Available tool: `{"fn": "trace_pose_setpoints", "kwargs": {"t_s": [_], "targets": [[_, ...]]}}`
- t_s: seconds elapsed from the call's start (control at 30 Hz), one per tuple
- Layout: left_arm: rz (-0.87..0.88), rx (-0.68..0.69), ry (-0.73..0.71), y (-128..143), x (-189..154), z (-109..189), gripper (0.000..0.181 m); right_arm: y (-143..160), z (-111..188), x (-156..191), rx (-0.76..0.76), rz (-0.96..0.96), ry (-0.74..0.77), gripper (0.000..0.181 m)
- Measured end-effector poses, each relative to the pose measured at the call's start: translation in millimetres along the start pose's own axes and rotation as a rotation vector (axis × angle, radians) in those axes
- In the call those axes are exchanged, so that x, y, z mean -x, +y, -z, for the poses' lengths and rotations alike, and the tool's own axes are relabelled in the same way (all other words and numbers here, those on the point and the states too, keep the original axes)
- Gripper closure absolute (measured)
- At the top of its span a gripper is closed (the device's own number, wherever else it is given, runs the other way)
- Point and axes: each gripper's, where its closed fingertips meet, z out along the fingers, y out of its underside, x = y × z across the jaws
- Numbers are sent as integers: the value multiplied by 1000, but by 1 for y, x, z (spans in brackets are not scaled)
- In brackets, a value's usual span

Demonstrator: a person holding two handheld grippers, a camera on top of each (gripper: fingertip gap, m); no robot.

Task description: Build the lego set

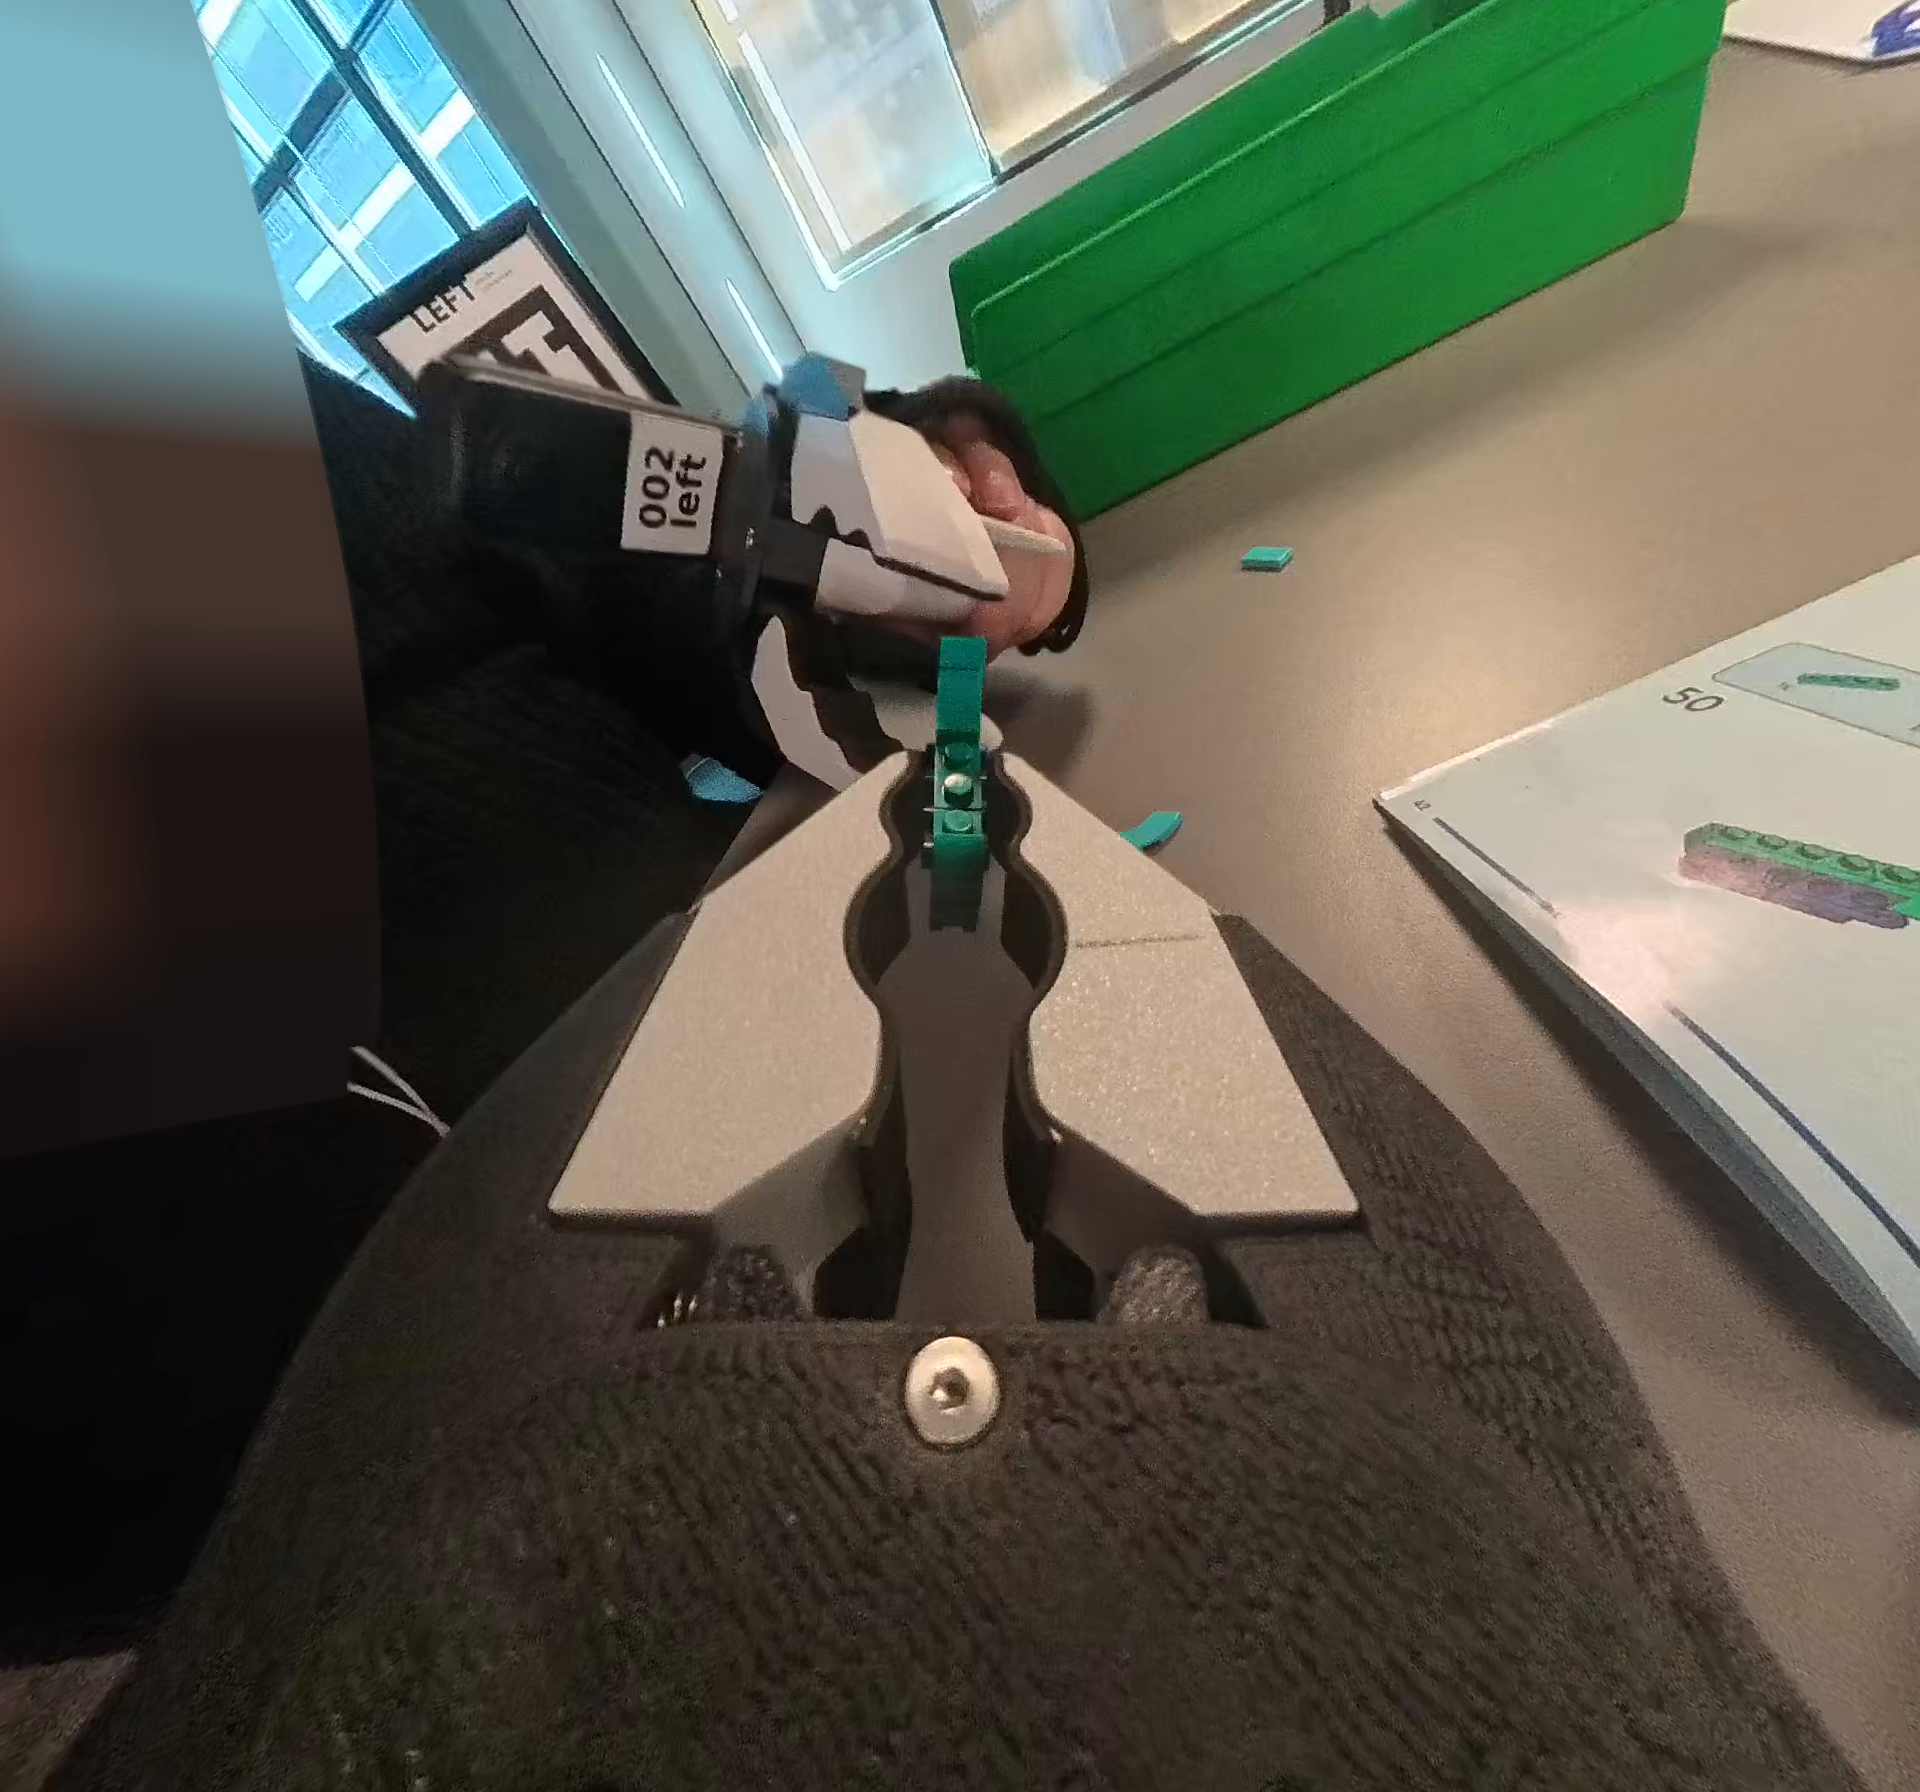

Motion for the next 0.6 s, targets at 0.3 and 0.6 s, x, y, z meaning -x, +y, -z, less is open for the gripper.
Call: {"fn": "trace_pose_setpoints", "kwargs": {"t_s": [0.3, 0.6], "targets": [[-72, 37, 41, 5, -12, -3, 143, 9, -3, 6, 59, -46, -48, 172], [-108, 75, 53, 9, -13, -4, 145, 12, -2, 5, 74, -82, -48, 172]]}}
